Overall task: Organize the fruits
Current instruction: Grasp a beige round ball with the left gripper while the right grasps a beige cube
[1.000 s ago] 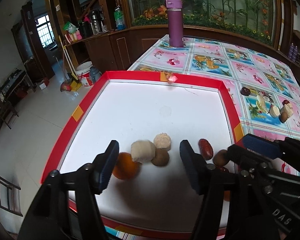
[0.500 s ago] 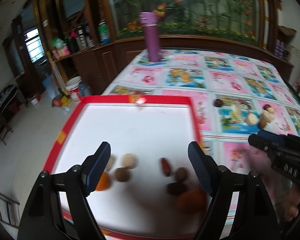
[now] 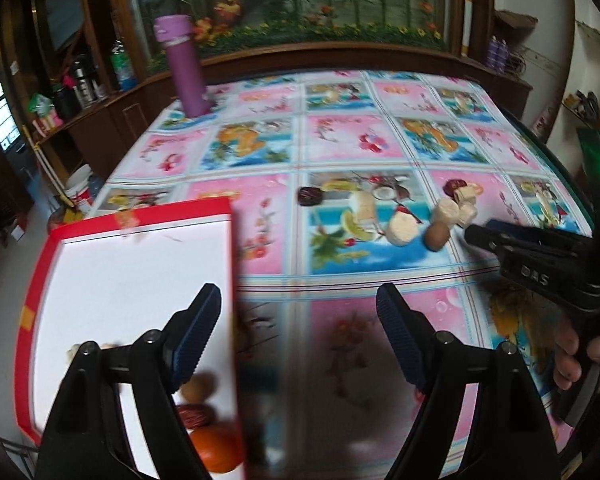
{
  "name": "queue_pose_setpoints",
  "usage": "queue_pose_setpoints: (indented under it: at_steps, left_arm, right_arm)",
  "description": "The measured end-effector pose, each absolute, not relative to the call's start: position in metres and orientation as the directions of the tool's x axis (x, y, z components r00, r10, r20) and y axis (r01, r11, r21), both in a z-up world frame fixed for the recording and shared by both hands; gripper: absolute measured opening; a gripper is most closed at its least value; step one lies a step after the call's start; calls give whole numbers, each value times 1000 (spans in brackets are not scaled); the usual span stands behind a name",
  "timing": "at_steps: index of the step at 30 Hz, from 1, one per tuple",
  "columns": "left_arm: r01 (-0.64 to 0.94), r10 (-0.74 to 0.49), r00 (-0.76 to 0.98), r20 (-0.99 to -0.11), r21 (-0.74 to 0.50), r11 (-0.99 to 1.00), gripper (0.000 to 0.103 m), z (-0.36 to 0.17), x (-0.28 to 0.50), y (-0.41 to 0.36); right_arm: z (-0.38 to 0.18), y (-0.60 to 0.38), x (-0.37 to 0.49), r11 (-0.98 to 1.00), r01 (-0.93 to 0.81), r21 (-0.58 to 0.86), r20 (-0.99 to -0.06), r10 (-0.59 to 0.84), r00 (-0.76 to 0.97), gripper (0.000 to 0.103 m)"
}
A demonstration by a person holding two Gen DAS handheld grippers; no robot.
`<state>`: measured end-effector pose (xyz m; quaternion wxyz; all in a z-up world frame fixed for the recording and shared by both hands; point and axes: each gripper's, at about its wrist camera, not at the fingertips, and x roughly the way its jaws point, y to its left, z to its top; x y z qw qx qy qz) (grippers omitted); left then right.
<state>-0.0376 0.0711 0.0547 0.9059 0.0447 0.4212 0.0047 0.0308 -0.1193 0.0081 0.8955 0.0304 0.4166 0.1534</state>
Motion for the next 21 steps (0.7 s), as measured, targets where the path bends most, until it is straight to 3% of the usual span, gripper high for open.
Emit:
queue_pose_setpoints:
  at_steps: [9, 11, 12, 21]
  left_arm:
    - [70, 24, 591, -807, 81, 994, 80, 37, -14, 52]
    - [83, 13, 574, -819, 74, 994, 80, 32, -6, 49]
    - [86, 13, 567, -824, 75, 993, 80, 29, -1, 47]
    - [140, 10, 519, -855, 96, 986, 80, 13, 34, 28]
  right_arm:
    - [4, -117, 51, 959, -243, 147, -741, 269, 616, 39]
    - [4, -119, 52, 958, -244, 154, -738, 275, 616, 33]
    - [4, -120, 53, 956, -243, 161, -739, 280, 612, 25]
    - [17, -146, 51, 940, -202, 275, -696, 339, 633, 25]
